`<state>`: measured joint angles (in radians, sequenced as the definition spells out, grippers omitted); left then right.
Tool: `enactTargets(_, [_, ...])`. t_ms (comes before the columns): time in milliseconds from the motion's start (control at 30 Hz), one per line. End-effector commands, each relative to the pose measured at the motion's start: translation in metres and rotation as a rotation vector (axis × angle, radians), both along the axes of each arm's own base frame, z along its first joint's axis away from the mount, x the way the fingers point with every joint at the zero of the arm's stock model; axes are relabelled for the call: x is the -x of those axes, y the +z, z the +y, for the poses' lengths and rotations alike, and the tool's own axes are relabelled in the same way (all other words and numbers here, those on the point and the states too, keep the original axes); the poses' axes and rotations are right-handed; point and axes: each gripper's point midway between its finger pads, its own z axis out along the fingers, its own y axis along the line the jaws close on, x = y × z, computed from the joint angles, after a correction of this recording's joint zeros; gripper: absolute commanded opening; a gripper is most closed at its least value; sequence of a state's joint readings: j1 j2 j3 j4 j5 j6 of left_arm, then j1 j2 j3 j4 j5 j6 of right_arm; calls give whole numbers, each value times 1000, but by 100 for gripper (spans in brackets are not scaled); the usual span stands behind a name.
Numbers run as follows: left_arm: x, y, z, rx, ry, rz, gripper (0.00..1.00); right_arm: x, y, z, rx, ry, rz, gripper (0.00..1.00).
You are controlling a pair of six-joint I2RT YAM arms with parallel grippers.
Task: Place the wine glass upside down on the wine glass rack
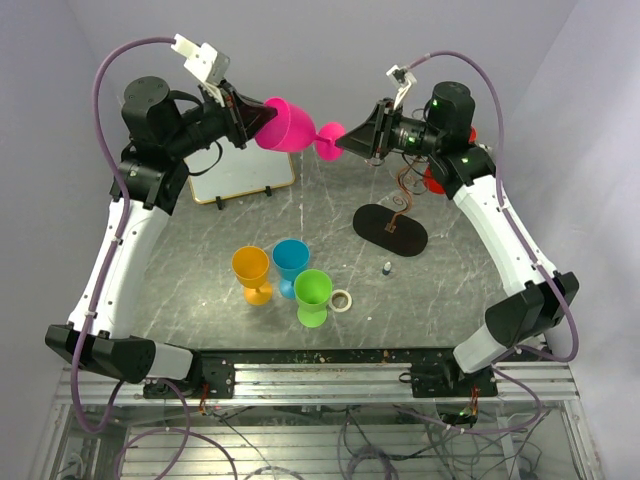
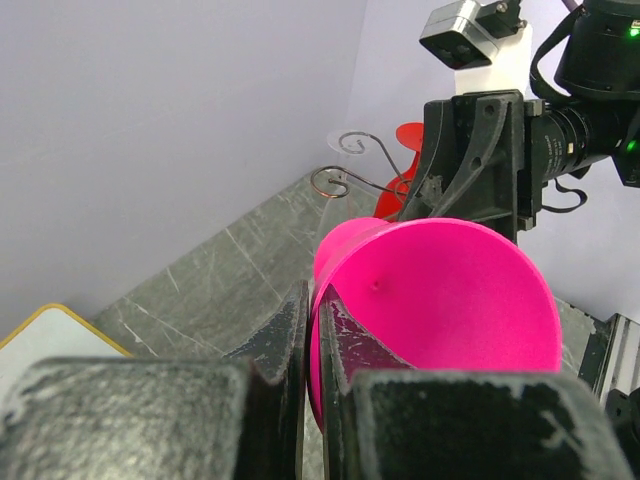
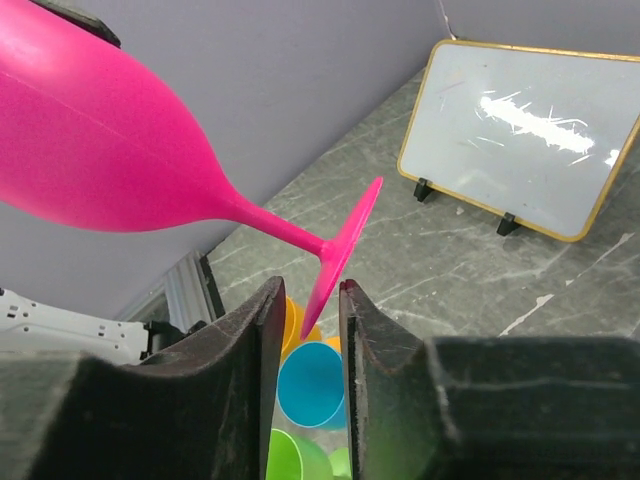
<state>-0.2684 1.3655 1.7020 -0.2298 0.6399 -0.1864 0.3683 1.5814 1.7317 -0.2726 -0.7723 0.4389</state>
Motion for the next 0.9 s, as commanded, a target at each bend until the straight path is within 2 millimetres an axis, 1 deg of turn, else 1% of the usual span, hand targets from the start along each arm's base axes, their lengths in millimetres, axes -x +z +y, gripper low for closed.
enactTargets(0, [9,17,1,-9,4,-75,7,-3,5,4,-30,-5,5,26])
enactTargets(100, [11,15,-1,-10,-3,-71,7,-3,6,4,-36,-5,11,19])
enactTargets(167, [11,14,-1,-13,-4,-73,7,-7,4,4,-32,-23,19,13])
enactTargets(233, [12,13,-2,-10,-6,-71,7,-12,1,2,-24,-52,32,10])
enactTargets(367, [13,13,-3,-7,-13,-71,7,-18,-7,1,-15,-80,56,10])
enactTargets(467, [12,11,-4,-6,-20,-72,7,-19,-12,2,-18,-84,79,13])
enactTargets(567, [12,11,-6,-18,-24,-86,7,-22,-17,1,-16,-95,98,14])
enactTargets(867, [8,8,-3,-80,2,-132,7,-25,-25,0,-14,-118,133,17])
